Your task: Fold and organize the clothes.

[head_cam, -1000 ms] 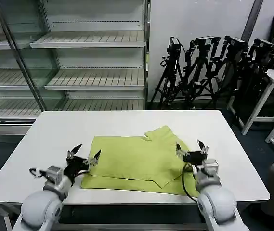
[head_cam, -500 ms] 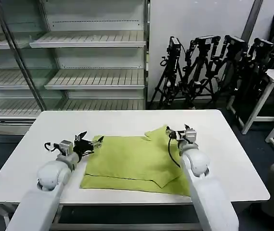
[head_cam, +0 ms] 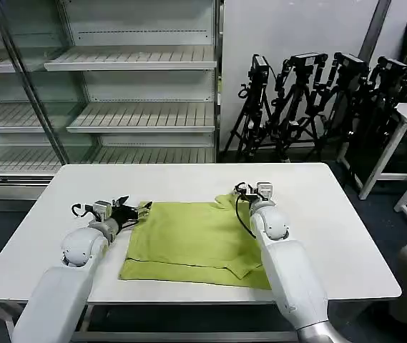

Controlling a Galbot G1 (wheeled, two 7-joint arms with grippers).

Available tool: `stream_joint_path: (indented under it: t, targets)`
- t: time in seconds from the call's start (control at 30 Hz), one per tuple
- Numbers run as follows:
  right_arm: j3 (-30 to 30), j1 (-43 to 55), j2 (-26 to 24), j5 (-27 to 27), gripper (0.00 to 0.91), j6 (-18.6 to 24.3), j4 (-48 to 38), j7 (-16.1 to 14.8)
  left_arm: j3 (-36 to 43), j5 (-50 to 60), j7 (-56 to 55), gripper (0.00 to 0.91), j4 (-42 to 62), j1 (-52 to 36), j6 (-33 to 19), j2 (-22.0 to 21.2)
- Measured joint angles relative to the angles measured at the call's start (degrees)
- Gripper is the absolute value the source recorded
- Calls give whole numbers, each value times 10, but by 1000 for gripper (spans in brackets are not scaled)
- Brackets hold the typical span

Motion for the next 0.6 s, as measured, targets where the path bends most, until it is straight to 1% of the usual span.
stream_joint_path:
  t: [0.37, 0.4, 0.43, 0.47, 0.5, 0.53, 0.6]
  targets:
    - [0, 10, 3, 2, 907, -9, -21, 6, 3, 1, 2, 907, 20, -11, 4, -2]
    - [0, 10, 3, 2, 705, -9, -22, 6, 4, 2, 3, 645, 21, -11, 4, -2]
    - [0, 10, 3, 2, 0, -10, -23, 6, 5, 3, 4, 141, 22, -11, 4, -2]
    - [0, 9, 4, 2, 0, -10, -24, 6, 5, 3, 5, 40, 23, -10, 5, -3]
    - [0, 9, 4, 2, 0, -10, -25, 7, 4, 3, 6, 40, 25, -10, 5, -4]
    - [0, 9, 5, 3, 0, -11, -26, 7, 4, 3, 7, 10, 26, -11, 5, -4]
    - [0, 9, 4, 4, 0, -12, -27, 6, 4, 3, 9, 10, 27, -12, 5, -5]
